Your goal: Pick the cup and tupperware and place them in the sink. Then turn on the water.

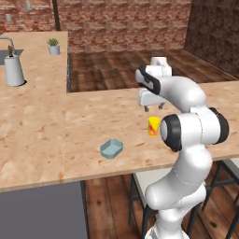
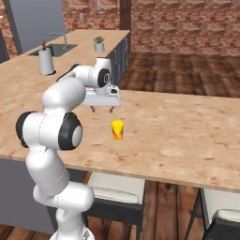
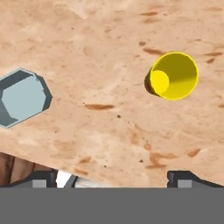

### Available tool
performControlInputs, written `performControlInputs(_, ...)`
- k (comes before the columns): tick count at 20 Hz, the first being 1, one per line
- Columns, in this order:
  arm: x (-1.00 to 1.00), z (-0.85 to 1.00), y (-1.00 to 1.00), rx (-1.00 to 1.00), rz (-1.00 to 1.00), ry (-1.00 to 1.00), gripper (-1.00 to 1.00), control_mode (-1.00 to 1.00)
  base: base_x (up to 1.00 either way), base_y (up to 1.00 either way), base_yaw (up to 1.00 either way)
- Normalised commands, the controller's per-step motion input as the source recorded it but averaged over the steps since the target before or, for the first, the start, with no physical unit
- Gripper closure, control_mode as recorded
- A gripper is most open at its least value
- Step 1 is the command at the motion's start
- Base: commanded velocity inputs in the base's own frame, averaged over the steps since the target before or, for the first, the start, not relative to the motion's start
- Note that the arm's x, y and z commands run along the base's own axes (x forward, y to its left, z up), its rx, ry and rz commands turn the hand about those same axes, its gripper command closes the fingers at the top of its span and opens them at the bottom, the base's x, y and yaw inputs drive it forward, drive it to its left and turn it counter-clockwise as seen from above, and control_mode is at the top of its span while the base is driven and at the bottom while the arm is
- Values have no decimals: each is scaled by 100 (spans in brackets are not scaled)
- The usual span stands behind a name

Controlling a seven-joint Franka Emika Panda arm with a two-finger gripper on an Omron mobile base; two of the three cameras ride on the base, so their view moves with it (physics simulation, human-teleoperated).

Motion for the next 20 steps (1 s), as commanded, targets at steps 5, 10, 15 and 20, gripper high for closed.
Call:
performControlInputs(5,20,-3,0,0,0,-11,-100,-100,0,0,0)
performControlInputs(10,23,-15,0,0,0,-8,-100,-100,0,0,0)
performControlInputs(15,23,-13,-3,0,0,-1,-100,-100,0,0,0)
performControlInputs(20,11,-12,-6,0,0,0,-100,-100,0,0,0)
